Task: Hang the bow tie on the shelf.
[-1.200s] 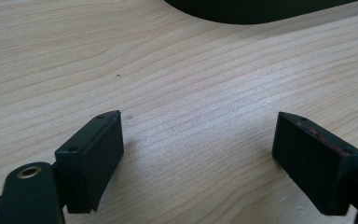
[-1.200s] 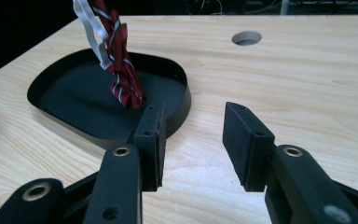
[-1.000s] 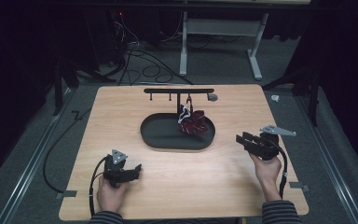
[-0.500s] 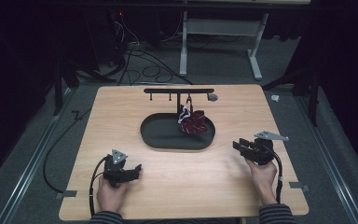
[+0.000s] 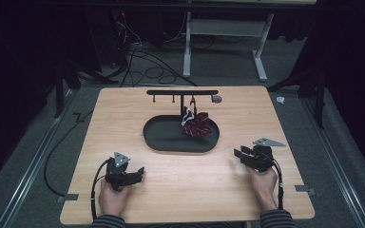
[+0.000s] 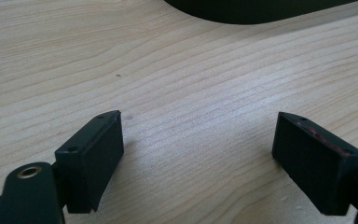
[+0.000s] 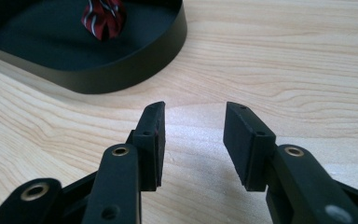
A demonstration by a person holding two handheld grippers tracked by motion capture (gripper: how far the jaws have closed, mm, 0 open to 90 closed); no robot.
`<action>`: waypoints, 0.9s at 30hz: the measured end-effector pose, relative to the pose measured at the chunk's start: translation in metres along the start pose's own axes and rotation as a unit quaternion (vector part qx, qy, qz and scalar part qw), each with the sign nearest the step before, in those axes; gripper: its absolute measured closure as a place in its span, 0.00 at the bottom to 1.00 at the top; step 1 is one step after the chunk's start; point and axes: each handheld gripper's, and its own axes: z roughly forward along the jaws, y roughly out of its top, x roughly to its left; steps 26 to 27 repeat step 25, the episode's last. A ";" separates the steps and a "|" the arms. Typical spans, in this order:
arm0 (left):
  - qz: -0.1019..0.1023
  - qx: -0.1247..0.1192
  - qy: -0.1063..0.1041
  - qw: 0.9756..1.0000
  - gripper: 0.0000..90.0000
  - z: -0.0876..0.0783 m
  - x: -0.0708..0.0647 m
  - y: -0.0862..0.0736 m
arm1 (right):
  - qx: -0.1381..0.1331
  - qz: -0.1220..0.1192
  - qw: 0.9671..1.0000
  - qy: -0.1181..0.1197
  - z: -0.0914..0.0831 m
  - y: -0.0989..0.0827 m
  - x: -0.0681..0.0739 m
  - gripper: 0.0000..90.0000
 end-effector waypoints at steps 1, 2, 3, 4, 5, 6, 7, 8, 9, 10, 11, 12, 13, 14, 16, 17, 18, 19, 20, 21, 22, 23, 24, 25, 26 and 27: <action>0.000 0.000 0.000 1.000 0.19 0.000 0.000 0.000 | 0.000 0.000 1.000 0.000 0.000 0.000 0.000 0.67; 0.000 0.000 0.000 1.000 0.19 0.000 0.000 0.000 | 0.002 -0.010 1.000 -0.006 0.002 0.000 0.002 0.67; 0.000 0.000 0.000 1.000 0.19 0.000 0.000 0.000 | 0.002 -0.015 1.000 -0.009 0.003 0.000 0.003 0.67; 0.000 0.000 0.000 1.000 0.19 0.000 0.000 0.000 | 0.002 -0.015 1.000 -0.009 0.003 0.000 0.003 0.67; 0.000 0.000 0.000 1.000 0.19 0.000 0.000 0.000 | 0.008 -0.021 1.000 -0.014 0.004 -0.001 0.005 0.66; 0.000 0.000 0.000 1.000 0.19 0.000 0.000 0.000 | 0.010 -0.025 1.000 -0.017 0.006 -0.001 0.006 0.66; 0.000 0.000 0.000 1.000 0.19 0.000 0.000 0.000 | 0.014 -0.028 0.999 -0.019 0.006 -0.002 0.007 0.65; 0.000 0.000 0.000 1.000 0.19 0.000 0.000 0.000 | 0.014 -0.028 0.999 -0.019 0.006 -0.002 0.007 0.65; 0.000 0.000 0.000 1.000 0.19 0.000 0.000 0.000 | 0.016 -0.030 0.999 -0.022 0.008 -0.002 0.008 0.65; 0.000 0.000 0.000 1.000 0.19 0.000 0.000 0.000 | 0.020 -0.040 0.999 -0.026 0.010 -0.003 0.010 0.63; 0.000 0.000 0.000 1.000 0.19 0.000 0.000 0.000 | 0.020 -0.040 0.999 -0.026 0.010 -0.003 0.010 0.63; 0.000 0.000 0.000 1.000 0.19 0.000 0.000 0.000 | 0.031 -0.050 0.998 -0.033 0.014 -0.005 0.014 0.62; 0.000 0.000 0.000 1.000 0.19 0.000 0.000 0.000 | 0.031 -0.050 0.998 -0.033 0.014 -0.005 0.014 0.62; 0.000 0.000 0.000 1.000 0.19 0.000 0.000 0.000 | 0.036 -0.056 0.997 -0.037 0.017 -0.006 0.015 0.61; 0.000 0.000 0.000 1.000 0.19 0.000 0.000 0.000 | 0.038 -0.074 0.995 -0.047 0.019 -0.009 0.018 0.59; 0.000 0.000 0.000 1.000 0.19 0.000 0.000 0.000 | 0.040 -0.079 0.995 -0.049 0.019 -0.009 0.019 0.58; 0.000 0.000 0.000 1.000 0.19 0.000 0.000 0.000 | 0.040 -0.079 0.995 -0.049 0.019 -0.009 0.019 0.58; 0.000 0.000 0.000 1.000 0.19 0.000 0.000 0.000 | 0.041 -0.079 0.995 -0.048 0.019 -0.009 0.020 0.57; 0.000 0.000 0.000 1.000 0.19 0.000 0.000 0.000 | 0.040 -0.080 0.995 -0.048 0.019 -0.009 0.020 0.57; 0.000 0.000 0.000 1.000 0.19 0.000 0.000 0.000 | 0.040 -0.080 0.995 -0.048 0.019 -0.009 0.020 0.57; 0.000 0.000 0.000 1.000 0.19 0.000 0.000 0.000 | 0.040 -0.080 0.995 -0.048 0.019 -0.009 0.020 0.57; 0.000 0.000 0.000 1.000 0.19 0.000 0.000 0.000 | 0.041 -0.080 0.995 -0.047 0.019 -0.009 0.020 0.56; 0.000 0.000 0.000 1.000 0.19 0.000 0.000 0.000 | 0.041 -0.080 0.995 -0.047 0.019 -0.009 0.020 0.56; 0.000 0.000 0.000 1.000 0.19 0.000 0.000 0.000 | 0.041 -0.080 0.995 -0.048 0.019 -0.009 0.020 0.56; 0.000 0.000 0.000 1.000 0.19 0.000 0.000 0.000 | 0.041 -0.080 0.995 -0.048 0.019 -0.009 0.020 0.56; 0.000 0.000 0.000 1.000 0.19 0.000 0.000 0.000 | 0.041 -0.080 0.995 -0.048 0.019 -0.009 0.020 0.56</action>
